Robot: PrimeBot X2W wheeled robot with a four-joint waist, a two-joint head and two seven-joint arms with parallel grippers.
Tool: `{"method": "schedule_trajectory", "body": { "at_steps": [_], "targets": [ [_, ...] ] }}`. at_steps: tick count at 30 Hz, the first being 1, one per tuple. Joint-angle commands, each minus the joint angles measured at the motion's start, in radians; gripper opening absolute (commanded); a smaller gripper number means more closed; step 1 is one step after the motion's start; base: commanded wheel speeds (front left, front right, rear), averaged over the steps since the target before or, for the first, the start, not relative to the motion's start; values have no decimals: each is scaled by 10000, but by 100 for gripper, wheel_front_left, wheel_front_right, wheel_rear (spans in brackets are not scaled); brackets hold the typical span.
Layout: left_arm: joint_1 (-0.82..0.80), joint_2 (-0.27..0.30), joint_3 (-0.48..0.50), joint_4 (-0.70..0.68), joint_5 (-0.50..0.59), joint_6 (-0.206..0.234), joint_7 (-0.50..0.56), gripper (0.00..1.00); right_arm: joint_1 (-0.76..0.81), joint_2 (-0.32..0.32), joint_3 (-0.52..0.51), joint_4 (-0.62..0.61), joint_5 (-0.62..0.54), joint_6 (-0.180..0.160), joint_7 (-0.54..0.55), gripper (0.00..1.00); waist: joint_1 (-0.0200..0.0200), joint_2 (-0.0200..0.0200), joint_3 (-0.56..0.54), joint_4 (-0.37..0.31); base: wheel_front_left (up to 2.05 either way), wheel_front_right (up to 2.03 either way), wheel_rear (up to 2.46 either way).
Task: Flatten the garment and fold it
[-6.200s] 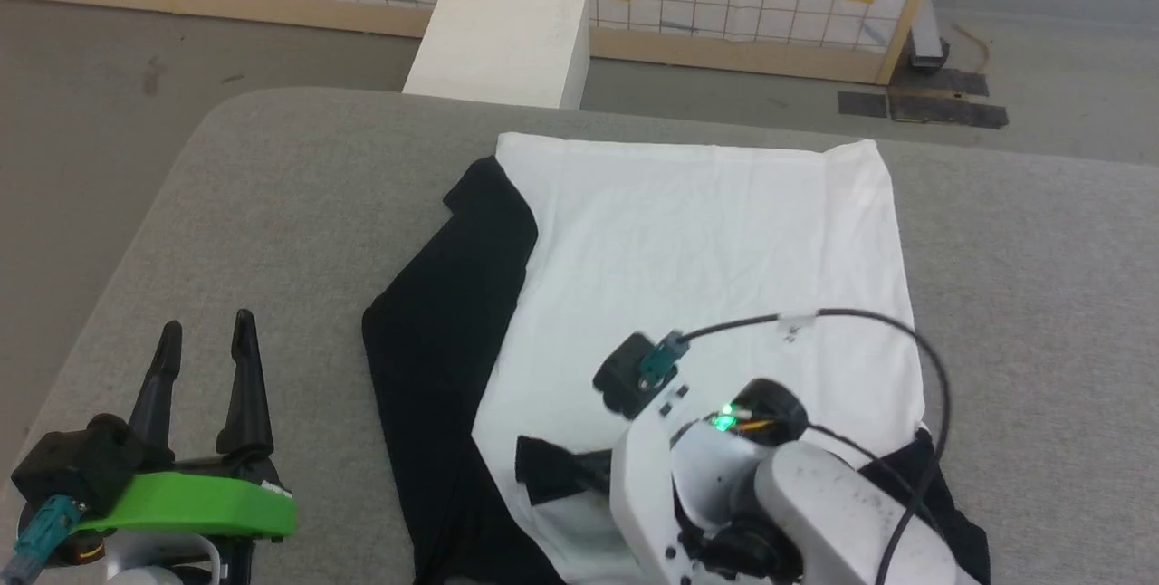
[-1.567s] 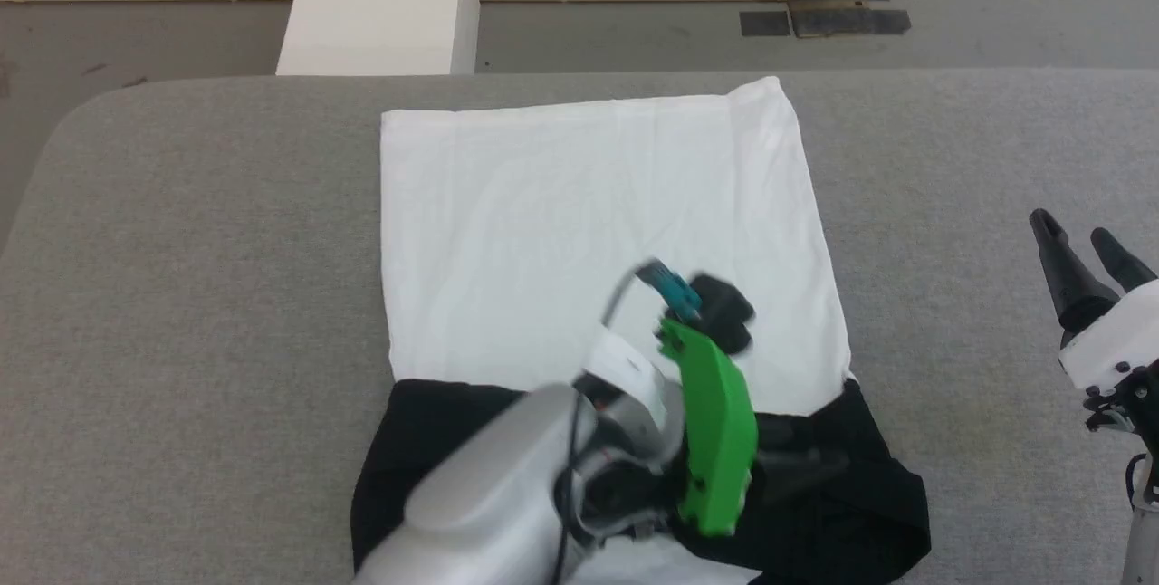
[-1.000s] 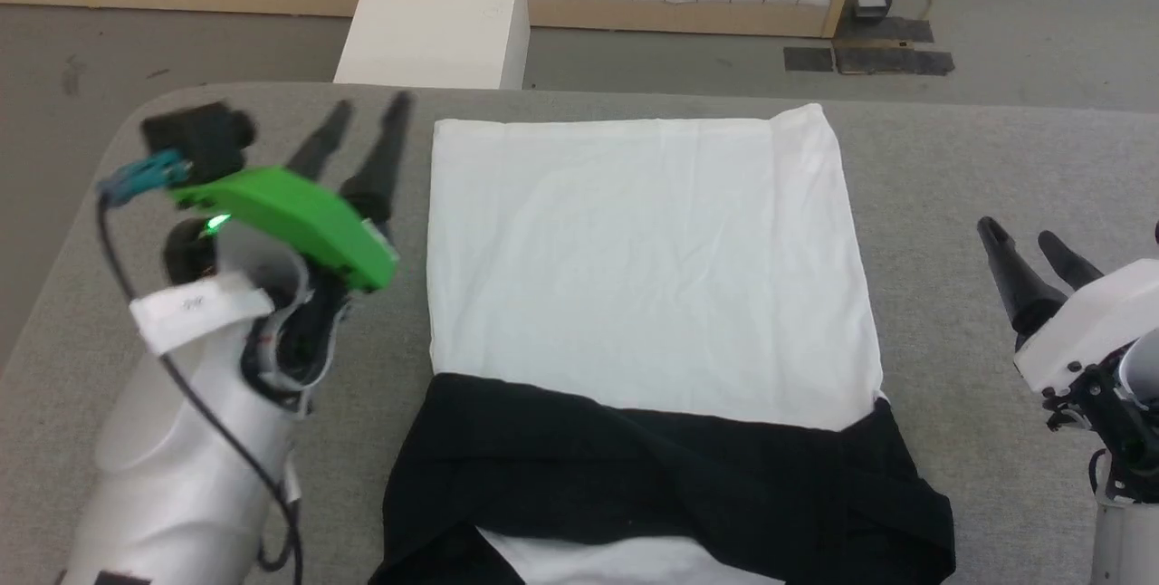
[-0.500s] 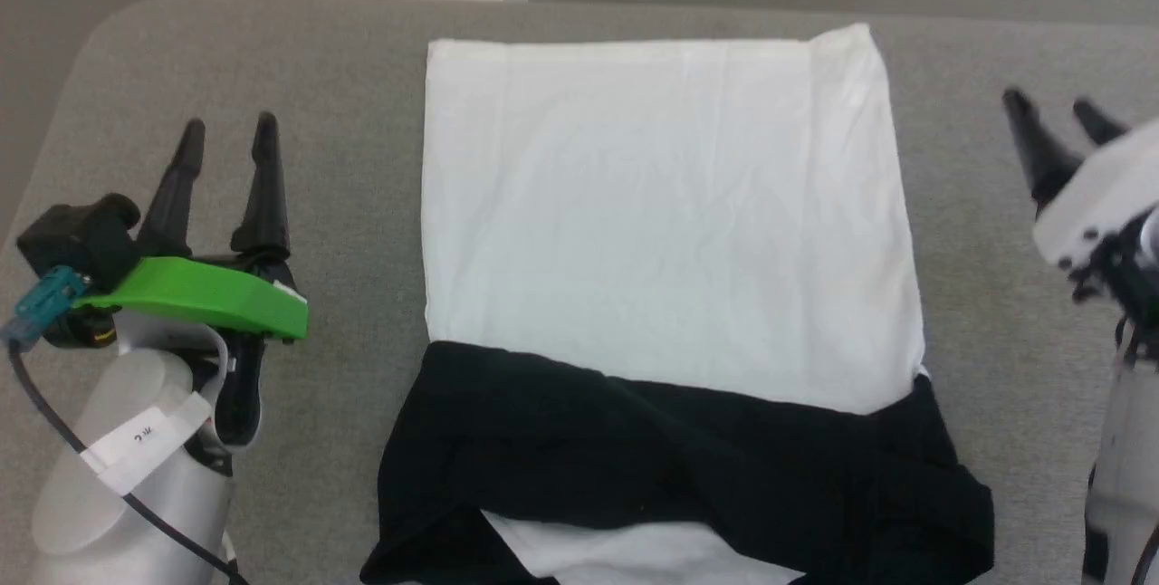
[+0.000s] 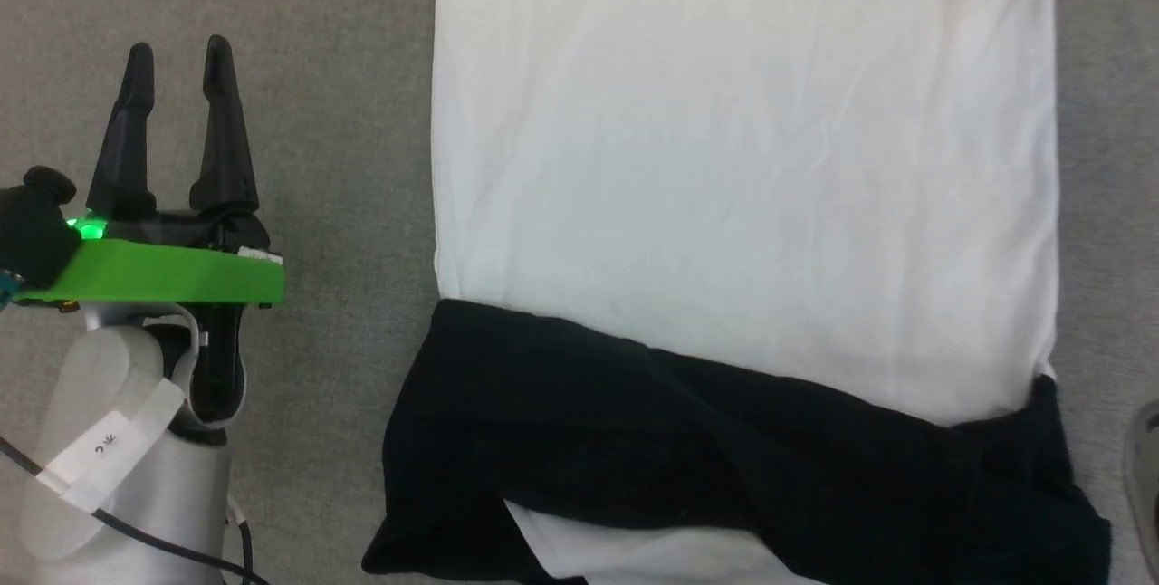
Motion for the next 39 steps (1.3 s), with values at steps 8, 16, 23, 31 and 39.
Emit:
{"method": "schedule_trajectory", "body": {
  "at_steps": [8,16,23,31,39],
  "targets": [
    [-279,-311,370,-327,286,-276,-35,100,-921,-364,492,1176,-312,-13,1024,100,-2,0,1685,912,0,0,0],
    [-282,-381,450,-293,347,-321,-35,100,-638,-401,848,1515,-99,-13,1165,100,-2,0,1837,894,0,0,0],
    [-433,19,77,-90,10,-327,-35,100,-529,-68,489,1225,77,-13,1914,0,-2,0,1787,709,0,0,0],
    [-2671,1840,-1325,67,-2076,-328,2210,100,-950,177,683,434,123,-13,1439,0,-2,0,1587,289,0,0,0],
    [-6165,2621,-2643,1740,-4820,-329,6868,100,-1125,350,1639,277,668,-13,1264,0,-2,0,1661,-514,0,0,0]
  ]
}}
